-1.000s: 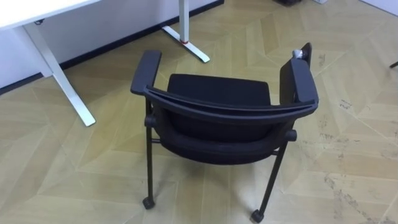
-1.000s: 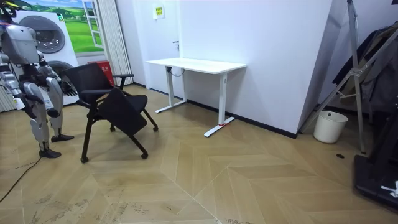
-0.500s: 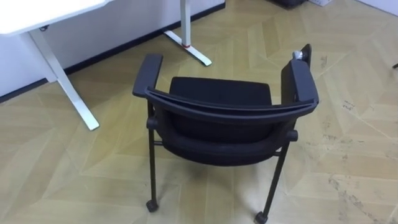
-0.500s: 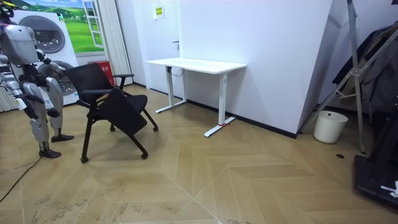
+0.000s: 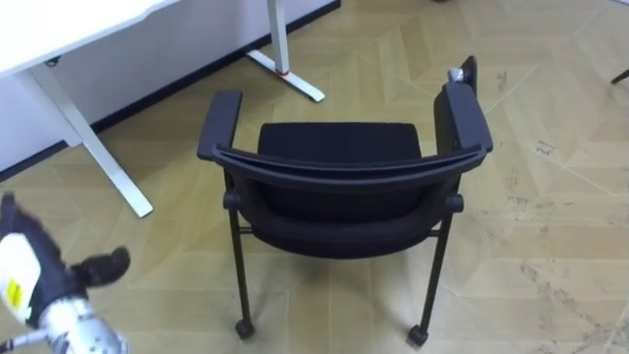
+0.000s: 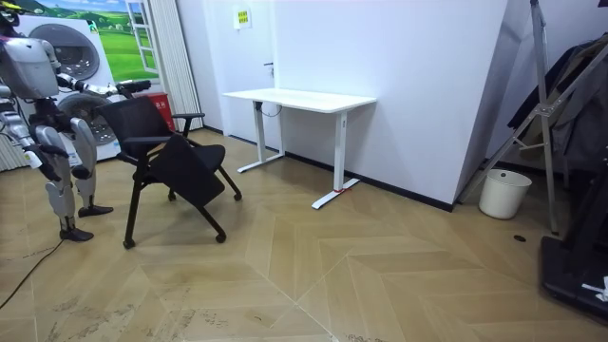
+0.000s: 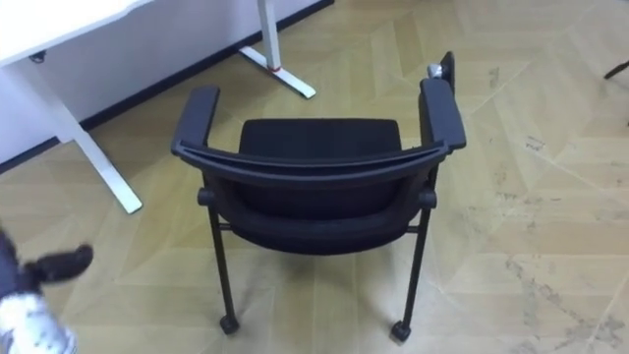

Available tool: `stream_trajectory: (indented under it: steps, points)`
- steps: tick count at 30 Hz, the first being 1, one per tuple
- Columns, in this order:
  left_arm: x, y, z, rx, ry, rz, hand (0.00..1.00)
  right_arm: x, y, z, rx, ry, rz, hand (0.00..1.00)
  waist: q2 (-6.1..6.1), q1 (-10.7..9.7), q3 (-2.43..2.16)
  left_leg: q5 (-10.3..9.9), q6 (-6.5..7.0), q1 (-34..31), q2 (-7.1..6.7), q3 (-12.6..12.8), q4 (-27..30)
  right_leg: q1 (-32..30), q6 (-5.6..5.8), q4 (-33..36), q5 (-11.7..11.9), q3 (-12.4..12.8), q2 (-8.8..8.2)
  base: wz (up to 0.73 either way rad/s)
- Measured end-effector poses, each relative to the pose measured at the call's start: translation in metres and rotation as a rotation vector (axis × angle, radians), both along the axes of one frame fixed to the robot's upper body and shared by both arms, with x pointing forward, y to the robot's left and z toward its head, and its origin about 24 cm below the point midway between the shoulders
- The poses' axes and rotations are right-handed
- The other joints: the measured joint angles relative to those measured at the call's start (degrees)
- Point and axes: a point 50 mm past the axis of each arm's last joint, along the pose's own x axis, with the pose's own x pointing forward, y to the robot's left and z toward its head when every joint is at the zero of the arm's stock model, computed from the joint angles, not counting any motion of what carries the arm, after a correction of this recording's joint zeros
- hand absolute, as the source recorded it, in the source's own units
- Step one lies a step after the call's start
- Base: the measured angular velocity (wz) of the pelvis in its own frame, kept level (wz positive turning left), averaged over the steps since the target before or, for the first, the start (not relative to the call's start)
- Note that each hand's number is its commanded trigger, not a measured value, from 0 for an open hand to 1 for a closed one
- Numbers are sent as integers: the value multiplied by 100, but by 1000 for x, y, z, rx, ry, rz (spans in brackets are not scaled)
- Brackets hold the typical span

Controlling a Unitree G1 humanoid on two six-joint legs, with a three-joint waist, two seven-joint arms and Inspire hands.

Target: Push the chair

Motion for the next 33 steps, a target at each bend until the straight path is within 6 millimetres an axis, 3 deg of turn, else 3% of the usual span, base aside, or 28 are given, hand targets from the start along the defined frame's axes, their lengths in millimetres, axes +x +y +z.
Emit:
stream_trajectory:
  steps: [5, 17, 33]
  points:
    - [14, -26, 10, 224, 23, -188, 0, 2, 4, -1, 20, 1, 19, 0, 0, -120, 1, 0, 0, -23, 1, 0, 1, -24, 0, -2, 0, 28, 0, -1]
    - [28, -73, 26, 451, -27, -441, 0, 6, 8, -1, 39, -9, 70, 0, 30, -170, -26, 0, 0, -75, 4, 90, -5, -111, -3, -2, 4, 91, 9, -2]
    - [31, -84, 31, 550, -30, -514, 0, 9, 11, -2, 56, -13, 44, 0, 105, -296, 3, 0, 0, -24, 7, 145, -14, -92, -3, -5, 4, 124, 17, -1]
